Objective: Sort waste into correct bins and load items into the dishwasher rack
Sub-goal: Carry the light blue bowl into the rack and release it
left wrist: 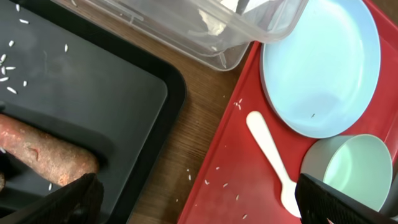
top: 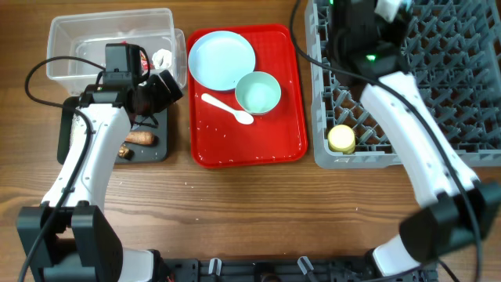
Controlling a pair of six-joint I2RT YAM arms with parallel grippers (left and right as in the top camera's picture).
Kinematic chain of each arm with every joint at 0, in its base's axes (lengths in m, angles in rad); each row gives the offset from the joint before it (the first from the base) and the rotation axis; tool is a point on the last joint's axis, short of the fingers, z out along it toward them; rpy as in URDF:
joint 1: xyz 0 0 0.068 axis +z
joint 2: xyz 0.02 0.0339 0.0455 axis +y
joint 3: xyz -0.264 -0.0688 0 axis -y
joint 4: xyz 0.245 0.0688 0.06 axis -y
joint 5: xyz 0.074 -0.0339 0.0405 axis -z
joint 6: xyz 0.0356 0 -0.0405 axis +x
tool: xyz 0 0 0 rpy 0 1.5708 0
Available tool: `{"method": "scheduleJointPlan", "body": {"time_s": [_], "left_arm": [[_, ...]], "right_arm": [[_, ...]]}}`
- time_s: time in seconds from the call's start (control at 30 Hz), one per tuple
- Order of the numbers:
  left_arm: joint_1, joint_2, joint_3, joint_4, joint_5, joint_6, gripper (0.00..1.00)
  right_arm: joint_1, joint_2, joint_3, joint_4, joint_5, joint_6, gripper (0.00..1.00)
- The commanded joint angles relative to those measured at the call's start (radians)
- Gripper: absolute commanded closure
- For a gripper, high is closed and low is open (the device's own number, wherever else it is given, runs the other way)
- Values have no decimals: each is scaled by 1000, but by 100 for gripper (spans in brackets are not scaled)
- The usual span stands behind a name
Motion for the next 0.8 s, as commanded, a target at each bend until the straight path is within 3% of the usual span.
{"method": "scheduleJointPlan", "body": {"time_s": [0.0, 0.13, 0.27, 0.77], "left_arm": [[6, -7, 11, 2, -10, 3, 0], [6, -7, 11, 2, -10, 3, 0], [6, -7, 11, 2, -10, 3, 0], [6, -7, 11, 2, -10, 3, 0]], "right_arm": [[-5, 138, 7, 312, 56, -456, 96], [-8, 280, 7, 674, 59, -712, 96], [-15, 396, 7, 854, 58, -841, 96], [-47, 547, 7, 801, 56, -860, 96]]}}
